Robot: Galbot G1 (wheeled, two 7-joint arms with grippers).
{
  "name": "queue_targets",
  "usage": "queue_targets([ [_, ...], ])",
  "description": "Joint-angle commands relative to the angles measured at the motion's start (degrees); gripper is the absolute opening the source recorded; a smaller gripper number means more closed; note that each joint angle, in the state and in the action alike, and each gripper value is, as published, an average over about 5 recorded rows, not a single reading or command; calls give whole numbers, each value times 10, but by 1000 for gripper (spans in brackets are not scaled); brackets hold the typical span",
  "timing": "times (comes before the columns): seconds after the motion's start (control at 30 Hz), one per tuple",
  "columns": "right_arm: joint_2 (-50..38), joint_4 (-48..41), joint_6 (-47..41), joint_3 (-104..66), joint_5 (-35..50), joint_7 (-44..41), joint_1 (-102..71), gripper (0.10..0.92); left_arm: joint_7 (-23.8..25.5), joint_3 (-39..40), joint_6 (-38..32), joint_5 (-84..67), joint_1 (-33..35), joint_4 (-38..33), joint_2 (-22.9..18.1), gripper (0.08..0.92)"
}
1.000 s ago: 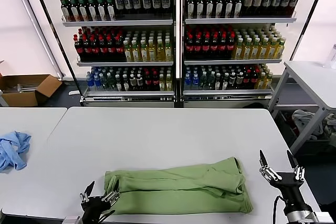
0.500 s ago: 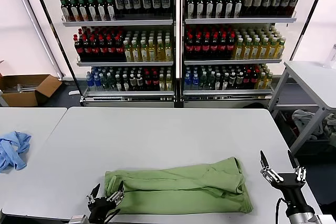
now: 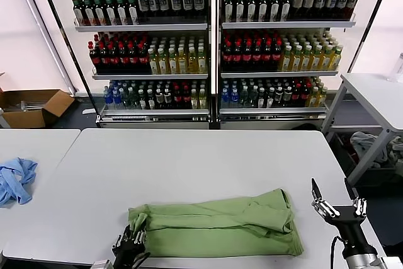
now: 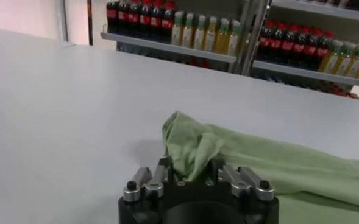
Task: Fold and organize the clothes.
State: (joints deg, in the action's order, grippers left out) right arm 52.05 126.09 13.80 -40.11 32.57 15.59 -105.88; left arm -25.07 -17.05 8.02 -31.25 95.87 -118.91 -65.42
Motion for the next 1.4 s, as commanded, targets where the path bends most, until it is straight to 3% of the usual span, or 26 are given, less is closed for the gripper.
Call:
queue_targets([
  [0.03,1,-1,2,2,1,-1,3,823,7,21,-9,26,-1,27,-3,352],
  [0.27,3,-1,1,10,0,-1,13,823,10,16,-13,49,-15,-4,2,151],
  [0.37,3,-1,1,12,-1,-1,15,823,5,-16,-6,32,-27,-27,17,109],
  [0.67,5,1,-1,15,-4,-1,23,823,-4,-230,58,-89,-25,-76,82,106],
  [0.83,6,-6,0,19,-3,2,33,823,-8,-380,87,-128,1,-77,100,106],
  [0.97,7,-11,2,25,-3,3,40,823,-14,-445,107,-138,2,-77,104,106],
  [1.07,7,-11,2,27,-3,3,43,823,-14,-430,105,-108,11,-113,90,106],
  [1.17,8,-9,1,25,-3,3,42,823,-8,-367,83,-33,39,-168,62,106],
  [1.27,9,-6,1,21,-3,4,36,823,3,-265,66,39,64,-219,42,106],
  [1.4,12,-5,1,17,-5,6,32,823,22,-106,67,118,24,-220,43,106],
])
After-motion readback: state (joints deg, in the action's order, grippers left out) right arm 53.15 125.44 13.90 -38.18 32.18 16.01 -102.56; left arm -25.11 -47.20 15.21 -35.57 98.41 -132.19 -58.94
